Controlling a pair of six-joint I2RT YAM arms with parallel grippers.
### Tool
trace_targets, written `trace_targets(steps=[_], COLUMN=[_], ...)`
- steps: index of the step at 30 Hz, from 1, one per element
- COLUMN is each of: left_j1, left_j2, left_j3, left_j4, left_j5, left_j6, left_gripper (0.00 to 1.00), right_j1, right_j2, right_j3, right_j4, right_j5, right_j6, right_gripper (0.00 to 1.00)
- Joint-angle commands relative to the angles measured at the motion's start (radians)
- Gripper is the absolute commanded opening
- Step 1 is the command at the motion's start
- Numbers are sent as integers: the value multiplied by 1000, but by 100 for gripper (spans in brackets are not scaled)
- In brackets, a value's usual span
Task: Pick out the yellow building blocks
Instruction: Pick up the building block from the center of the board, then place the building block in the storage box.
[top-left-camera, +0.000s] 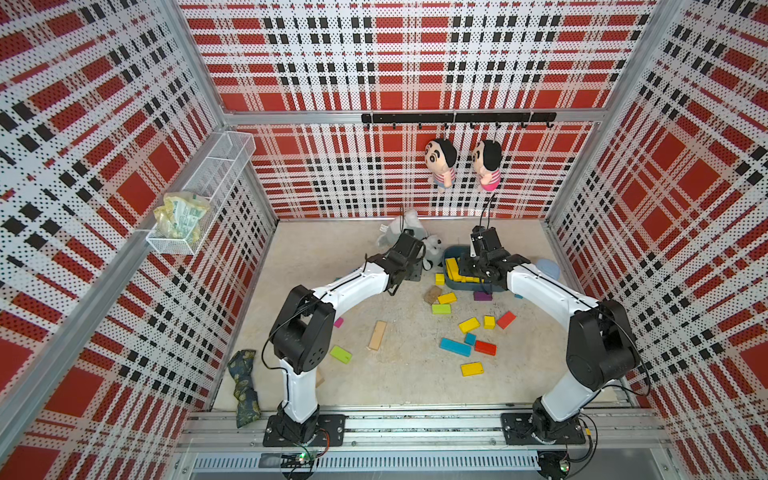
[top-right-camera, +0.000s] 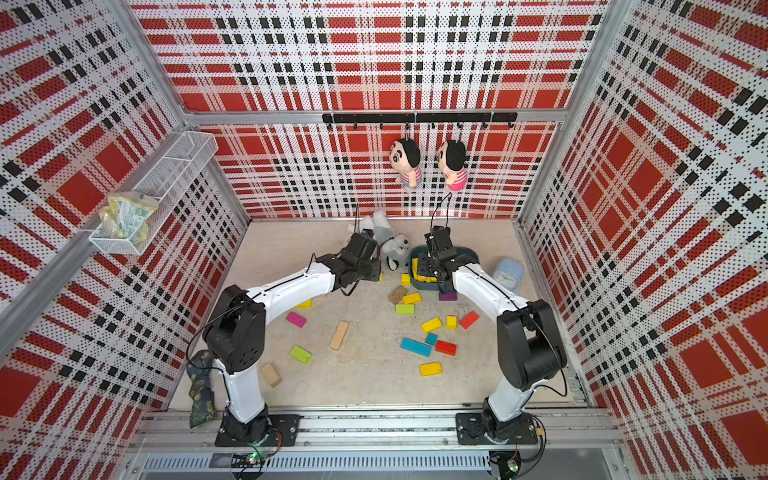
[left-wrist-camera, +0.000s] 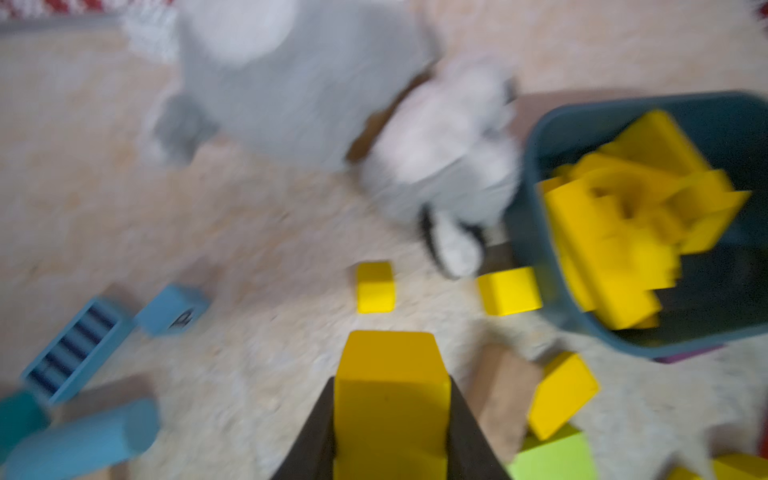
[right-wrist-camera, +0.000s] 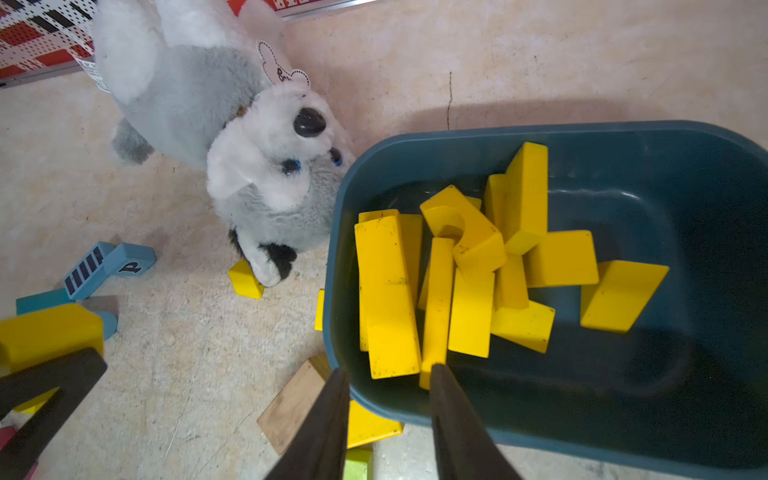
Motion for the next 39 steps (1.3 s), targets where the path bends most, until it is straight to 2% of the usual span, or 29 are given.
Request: trace_targets(steps=[1,12,16,19,27,34,39], left_j1=[-46,-106,-115,-120,-125,-125,-123], left_j2=[86,373,438,468,485,430,337], left_j3=[82,378,440,453,451,452,380], left_j4=[94,181,186,185,181,182,218], left_j5=[78,182,211,213,190,163,91], left_j6=[44,-25,-32,-63,-68,-58,-59], left_gripper=[0,3,5,13,44,54,60], right_j1=[-29,-61,-60,-60,-61,-60,-60], right_j2=[-76,-254,-308,-330,-361,-349,-312], right_j3=[-20,-124,-161,-174,-201,-237,-275], right_j4=[-23,-50,-53,-72,-90,-115,-181], right_j5=[46,167,184,194,196,165,135], right_j6=[19,20,9,9,15,61,156], right_gripper=[36,37,37,37,38,40,46])
